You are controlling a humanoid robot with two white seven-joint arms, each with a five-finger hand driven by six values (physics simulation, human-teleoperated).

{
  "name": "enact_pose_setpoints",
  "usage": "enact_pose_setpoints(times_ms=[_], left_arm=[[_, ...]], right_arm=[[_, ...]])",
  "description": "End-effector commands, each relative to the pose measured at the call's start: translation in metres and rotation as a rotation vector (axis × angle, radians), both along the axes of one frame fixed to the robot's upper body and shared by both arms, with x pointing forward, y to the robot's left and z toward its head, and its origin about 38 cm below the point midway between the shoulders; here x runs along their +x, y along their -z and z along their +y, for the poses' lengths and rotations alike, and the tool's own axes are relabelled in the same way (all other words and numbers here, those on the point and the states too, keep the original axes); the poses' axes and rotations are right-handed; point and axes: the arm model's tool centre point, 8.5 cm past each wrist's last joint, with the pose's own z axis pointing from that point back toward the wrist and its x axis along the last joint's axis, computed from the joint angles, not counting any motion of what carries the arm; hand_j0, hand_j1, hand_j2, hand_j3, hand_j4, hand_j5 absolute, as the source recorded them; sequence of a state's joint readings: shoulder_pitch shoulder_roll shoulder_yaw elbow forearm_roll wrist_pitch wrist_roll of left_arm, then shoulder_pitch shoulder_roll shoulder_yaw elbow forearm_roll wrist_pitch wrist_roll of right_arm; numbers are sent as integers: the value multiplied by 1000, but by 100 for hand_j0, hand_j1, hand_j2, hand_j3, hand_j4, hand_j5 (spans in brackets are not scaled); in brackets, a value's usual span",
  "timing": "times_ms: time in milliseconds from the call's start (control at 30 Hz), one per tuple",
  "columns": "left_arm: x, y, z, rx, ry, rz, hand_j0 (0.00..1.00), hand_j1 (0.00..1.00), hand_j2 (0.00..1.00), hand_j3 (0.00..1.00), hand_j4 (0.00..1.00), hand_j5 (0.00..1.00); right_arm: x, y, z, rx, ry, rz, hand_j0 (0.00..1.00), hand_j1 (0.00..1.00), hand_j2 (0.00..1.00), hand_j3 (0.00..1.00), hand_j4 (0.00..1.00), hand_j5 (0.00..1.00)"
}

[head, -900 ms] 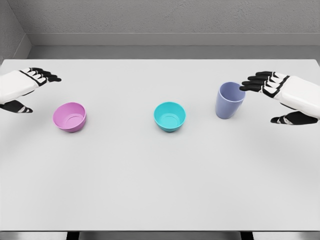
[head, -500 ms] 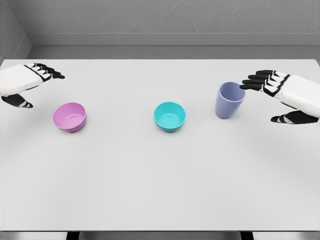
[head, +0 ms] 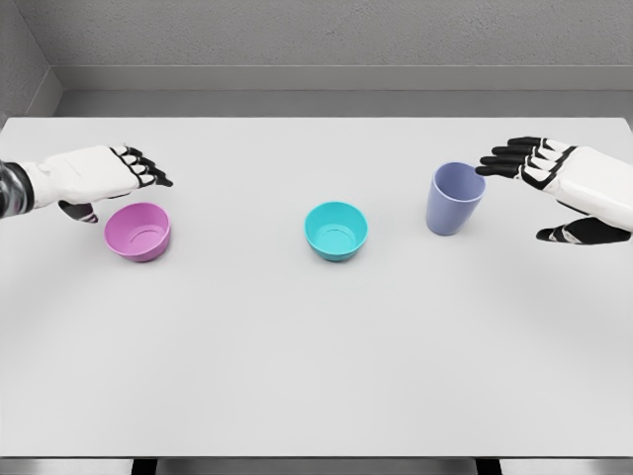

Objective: Stacking bowl and cup with both arms

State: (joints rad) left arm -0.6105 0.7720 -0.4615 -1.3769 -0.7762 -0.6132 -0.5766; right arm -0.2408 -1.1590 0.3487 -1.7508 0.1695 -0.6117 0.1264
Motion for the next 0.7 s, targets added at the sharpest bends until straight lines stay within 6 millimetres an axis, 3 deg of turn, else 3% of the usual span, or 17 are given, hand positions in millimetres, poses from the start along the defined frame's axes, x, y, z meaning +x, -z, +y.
enact_pose_setpoints(times_ms=[0, 667], left_arm=[[0, 3, 2, 16, -5, 7, 100, 100, 100, 100, 100, 100], [-10, 19, -9, 53, 32, 31, 100, 100, 100, 100, 100, 100]], right_arm=[[0, -1, -1, 5, 2, 1, 100, 100, 100, 100, 100, 100], [0, -1, 0, 5, 0, 2, 100, 100, 100, 100, 100, 100]])
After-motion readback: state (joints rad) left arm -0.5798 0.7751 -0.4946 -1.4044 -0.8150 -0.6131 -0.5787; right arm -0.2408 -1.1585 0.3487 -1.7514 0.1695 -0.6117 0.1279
